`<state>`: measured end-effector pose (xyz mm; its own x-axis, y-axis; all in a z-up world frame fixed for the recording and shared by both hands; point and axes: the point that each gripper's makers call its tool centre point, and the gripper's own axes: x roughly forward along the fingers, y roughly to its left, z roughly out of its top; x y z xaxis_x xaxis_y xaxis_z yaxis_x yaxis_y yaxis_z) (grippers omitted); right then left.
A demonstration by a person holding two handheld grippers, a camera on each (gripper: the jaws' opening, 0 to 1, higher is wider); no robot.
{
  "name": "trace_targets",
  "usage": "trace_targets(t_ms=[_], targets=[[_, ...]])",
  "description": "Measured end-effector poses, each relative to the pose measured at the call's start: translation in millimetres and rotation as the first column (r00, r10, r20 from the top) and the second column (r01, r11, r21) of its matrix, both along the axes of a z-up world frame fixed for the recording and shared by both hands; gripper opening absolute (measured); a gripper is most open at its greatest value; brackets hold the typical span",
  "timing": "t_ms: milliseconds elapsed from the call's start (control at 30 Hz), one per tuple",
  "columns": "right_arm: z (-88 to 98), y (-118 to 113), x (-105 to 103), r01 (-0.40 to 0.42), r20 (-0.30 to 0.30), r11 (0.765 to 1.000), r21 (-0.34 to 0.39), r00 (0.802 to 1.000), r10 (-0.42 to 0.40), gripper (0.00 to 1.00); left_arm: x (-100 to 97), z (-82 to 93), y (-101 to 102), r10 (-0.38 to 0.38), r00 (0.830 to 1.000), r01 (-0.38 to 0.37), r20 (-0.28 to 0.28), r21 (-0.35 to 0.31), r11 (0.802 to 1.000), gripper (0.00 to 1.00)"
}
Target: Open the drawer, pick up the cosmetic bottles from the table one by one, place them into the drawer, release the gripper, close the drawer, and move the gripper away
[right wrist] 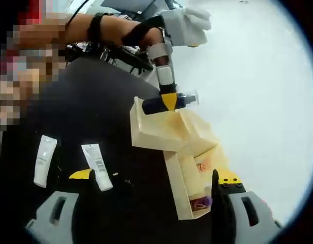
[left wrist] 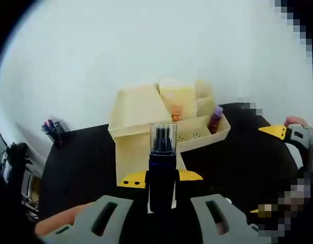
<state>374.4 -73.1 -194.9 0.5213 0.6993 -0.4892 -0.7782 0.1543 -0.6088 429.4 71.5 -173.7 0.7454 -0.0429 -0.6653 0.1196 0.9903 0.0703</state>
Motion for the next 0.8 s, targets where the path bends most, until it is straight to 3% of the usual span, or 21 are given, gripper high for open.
trace_targets(t_ms=[233,500,633,800], targets=[[0.6,-1.6,2.0,-0.003,0.000,1.000,0.002,1.000,0.003,0.89,18.4,-5.4,11.4,0.045,0.999,-0.045,-0.024,0.012,0.999,0.15],[-5.5,-4.1,6.9,-0.002,-0.006,1.000,-0.011,1.000,0.002,0.88,38.7,-24.7,32.1,0.111,0.992,-0.111,-0.057,0.005,0.994,0.15],[-5.7,-4.1,6.8,-0.003,-0.010,1.000,-0.009,1.000,0.003,0.88,31.7,-43.7,30.4,0.136,0.988,-0.134,-0.077,0.020,0.991,0.15],[-6.9,-3.9,8.4,-0.002,-0.019,1.000,0.000,1.000,0.002,0.88,34.9,-50.5,34.5,0.143,0.985,-0.140,-0.093,0.035,0.990,0.15]])
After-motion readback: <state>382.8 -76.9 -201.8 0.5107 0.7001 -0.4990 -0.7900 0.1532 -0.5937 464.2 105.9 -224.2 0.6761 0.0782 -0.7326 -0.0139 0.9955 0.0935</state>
